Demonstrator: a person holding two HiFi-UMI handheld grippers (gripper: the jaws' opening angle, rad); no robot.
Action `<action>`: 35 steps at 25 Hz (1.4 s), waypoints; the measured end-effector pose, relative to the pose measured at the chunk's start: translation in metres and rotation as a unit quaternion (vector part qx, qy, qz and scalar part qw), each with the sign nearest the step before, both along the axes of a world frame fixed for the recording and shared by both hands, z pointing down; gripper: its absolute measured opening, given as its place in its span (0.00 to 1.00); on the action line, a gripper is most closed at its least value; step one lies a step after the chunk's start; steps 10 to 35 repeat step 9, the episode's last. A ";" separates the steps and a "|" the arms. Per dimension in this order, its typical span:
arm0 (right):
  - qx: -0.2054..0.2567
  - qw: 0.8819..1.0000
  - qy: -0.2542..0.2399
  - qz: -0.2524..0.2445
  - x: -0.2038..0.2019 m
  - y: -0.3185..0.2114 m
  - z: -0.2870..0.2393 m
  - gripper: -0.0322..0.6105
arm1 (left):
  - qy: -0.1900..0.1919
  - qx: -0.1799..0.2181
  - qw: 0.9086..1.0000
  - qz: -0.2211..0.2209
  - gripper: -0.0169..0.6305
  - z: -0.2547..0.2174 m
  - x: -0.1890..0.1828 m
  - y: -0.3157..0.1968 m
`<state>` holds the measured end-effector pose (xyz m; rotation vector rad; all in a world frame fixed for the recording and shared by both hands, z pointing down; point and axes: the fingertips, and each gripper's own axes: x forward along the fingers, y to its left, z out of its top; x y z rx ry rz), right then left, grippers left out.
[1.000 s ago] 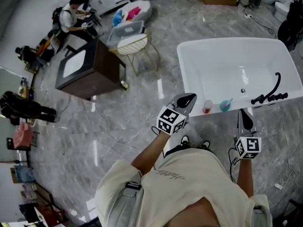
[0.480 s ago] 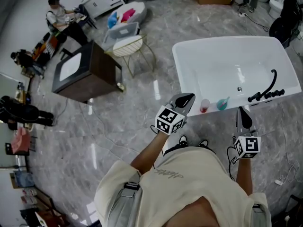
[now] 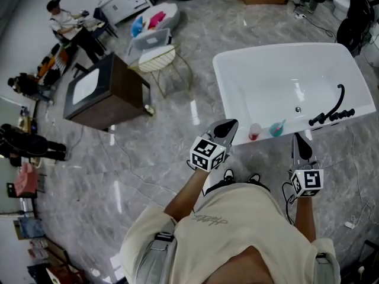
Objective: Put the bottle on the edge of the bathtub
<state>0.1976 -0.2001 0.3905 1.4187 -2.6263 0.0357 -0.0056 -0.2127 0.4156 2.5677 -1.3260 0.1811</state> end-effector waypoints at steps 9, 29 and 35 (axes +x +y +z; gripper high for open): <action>-0.003 1.000 0.002 -0.009 -0.014 0.000 0.002 0.05 | 0.001 -0.010 1.000 -0.030 0.05 0.005 -0.030 -0.001; -0.003 1.000 0.002 -0.009 -0.014 0.000 0.002 0.05 | 0.001 -0.010 1.000 -0.030 0.05 0.005 -0.030 -0.001; -0.003 1.000 0.002 -0.009 -0.014 0.000 0.002 0.05 | 0.001 -0.010 1.000 -0.030 0.05 0.005 -0.030 -0.001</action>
